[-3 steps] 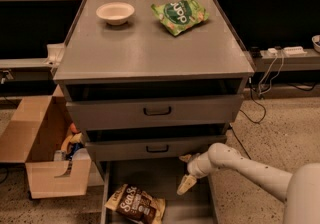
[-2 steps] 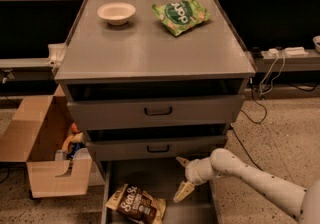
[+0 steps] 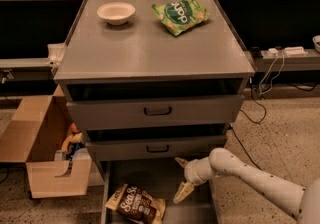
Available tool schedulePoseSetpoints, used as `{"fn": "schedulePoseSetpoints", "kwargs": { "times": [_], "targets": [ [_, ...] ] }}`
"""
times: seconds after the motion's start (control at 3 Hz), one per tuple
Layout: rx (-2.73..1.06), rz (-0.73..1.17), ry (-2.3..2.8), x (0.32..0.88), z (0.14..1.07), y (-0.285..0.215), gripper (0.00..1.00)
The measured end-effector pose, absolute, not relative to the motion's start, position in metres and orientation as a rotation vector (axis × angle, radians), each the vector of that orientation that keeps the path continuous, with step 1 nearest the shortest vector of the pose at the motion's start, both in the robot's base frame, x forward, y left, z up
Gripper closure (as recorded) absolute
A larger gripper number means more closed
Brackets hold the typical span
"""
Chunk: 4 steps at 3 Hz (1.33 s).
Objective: Pick brown chip bag from bottom drawer and place on counter
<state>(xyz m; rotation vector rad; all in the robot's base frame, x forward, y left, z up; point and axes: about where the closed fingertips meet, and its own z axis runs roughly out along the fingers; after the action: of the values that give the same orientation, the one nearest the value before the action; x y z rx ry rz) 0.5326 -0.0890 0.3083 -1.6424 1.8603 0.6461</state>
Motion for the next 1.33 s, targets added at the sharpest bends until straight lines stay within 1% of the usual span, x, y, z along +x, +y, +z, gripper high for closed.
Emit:
{"fn": "schedulePoseSetpoints", "kwargs": {
  "times": [0.33,1.0,1.33],
  "targets": [
    [-1.685,0.67,1.873,0.517,0.296,-0.077,0.0],
    [-1.734,0.724,1.911,0.473,0.25,-0.035,0.0],
    [-1.715,0.759,1.923,0.467,0.223,-0.014,0.0]
  ]
}}
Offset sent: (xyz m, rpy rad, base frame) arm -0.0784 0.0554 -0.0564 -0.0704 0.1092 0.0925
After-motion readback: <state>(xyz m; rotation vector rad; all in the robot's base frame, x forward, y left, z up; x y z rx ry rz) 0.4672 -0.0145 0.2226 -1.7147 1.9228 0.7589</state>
